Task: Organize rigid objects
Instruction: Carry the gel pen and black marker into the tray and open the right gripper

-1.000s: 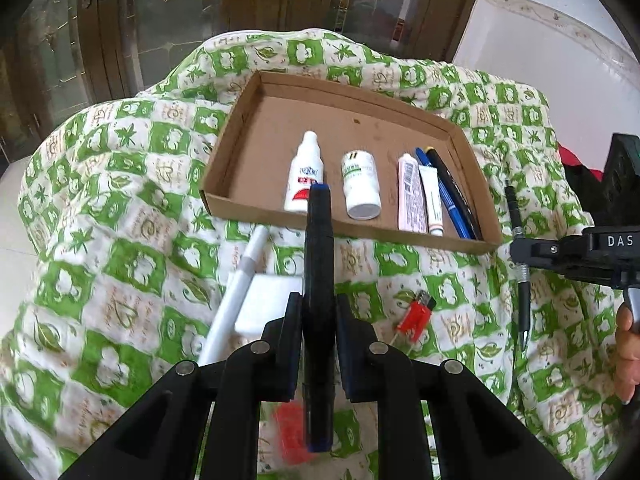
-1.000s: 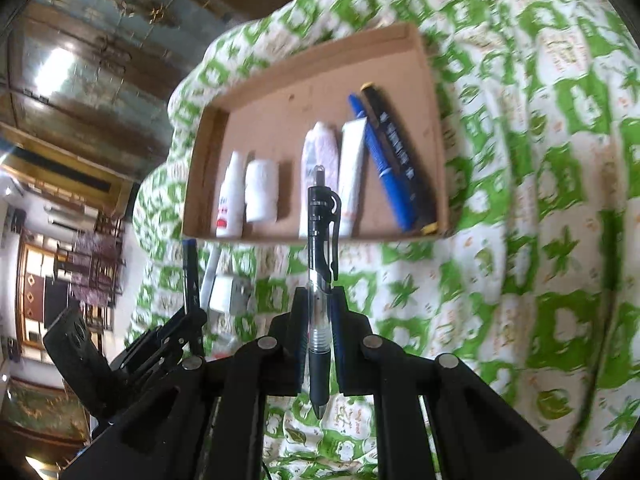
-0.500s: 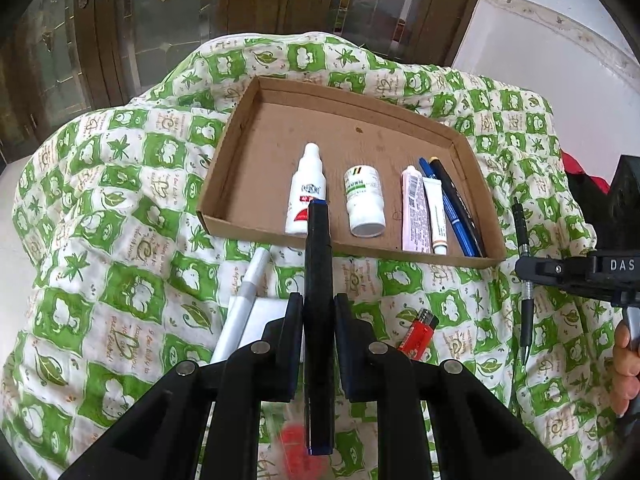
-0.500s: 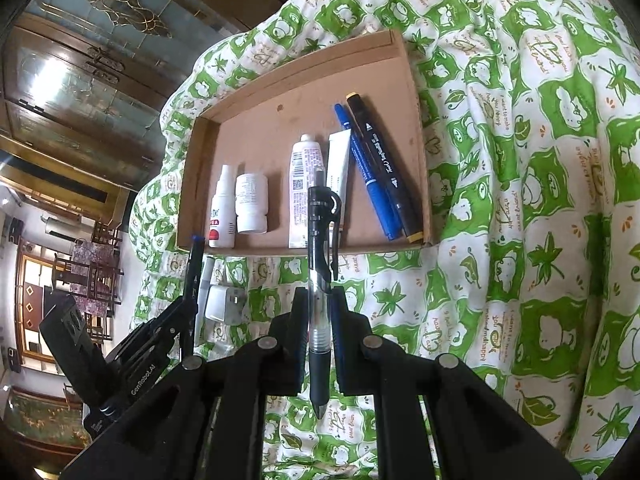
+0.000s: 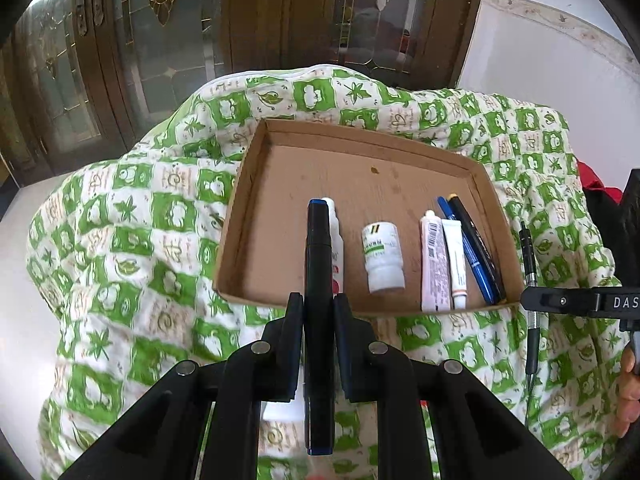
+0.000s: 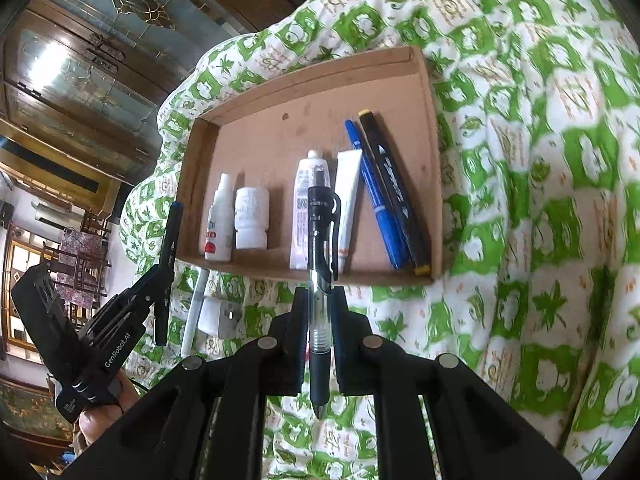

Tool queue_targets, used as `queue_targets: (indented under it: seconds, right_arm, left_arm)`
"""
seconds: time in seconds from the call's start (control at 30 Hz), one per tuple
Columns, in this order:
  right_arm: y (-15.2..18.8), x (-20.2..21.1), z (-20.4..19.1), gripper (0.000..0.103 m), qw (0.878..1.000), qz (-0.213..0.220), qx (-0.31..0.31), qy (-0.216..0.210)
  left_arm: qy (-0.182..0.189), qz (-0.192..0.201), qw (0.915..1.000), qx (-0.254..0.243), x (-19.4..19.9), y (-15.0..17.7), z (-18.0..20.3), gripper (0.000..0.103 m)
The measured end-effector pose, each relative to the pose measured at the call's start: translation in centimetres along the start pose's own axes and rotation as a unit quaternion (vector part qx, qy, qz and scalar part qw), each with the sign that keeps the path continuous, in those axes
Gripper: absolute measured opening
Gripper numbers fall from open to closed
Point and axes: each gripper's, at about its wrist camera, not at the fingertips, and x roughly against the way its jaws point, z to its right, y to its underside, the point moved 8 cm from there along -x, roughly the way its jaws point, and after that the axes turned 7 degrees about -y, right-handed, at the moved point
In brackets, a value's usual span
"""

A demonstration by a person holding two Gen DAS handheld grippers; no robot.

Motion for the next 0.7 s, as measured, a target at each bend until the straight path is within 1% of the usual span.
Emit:
queue_targets:
  seconds: [0.23,0.37,0.53,0.7]
  right_arm:
    - [-2.8,-1.5,-1.4,0.011,1.0,0.006,0.016,0.0]
    - [-4.7,-3.0,-2.5,0.011,1.0,0.012,0.019,-0.012]
    - [-6.0,-4.9,-3.2,0.011,0.999,0.012,0.035,-0.007]
    - [-6.8,-6.5,-3.6,0.011,0.999,0.01,0.039,-0.01]
  left_arm:
    - [-0.01,-0.004,0.9999,-0.004,-1.8,-0.9,-0.4,0.015]
    - [-0.015,-0.007,0.9999,0.004,-3.0,-2.1,-1.0,0.015]
    - [-0.023,-0.009,0.9996,0.016,-4.8,-3.7,-2.0,0.015]
    - [-0.025,-0.019,0.9992,0.027,-6.8,-4.7,-2.7,0.015]
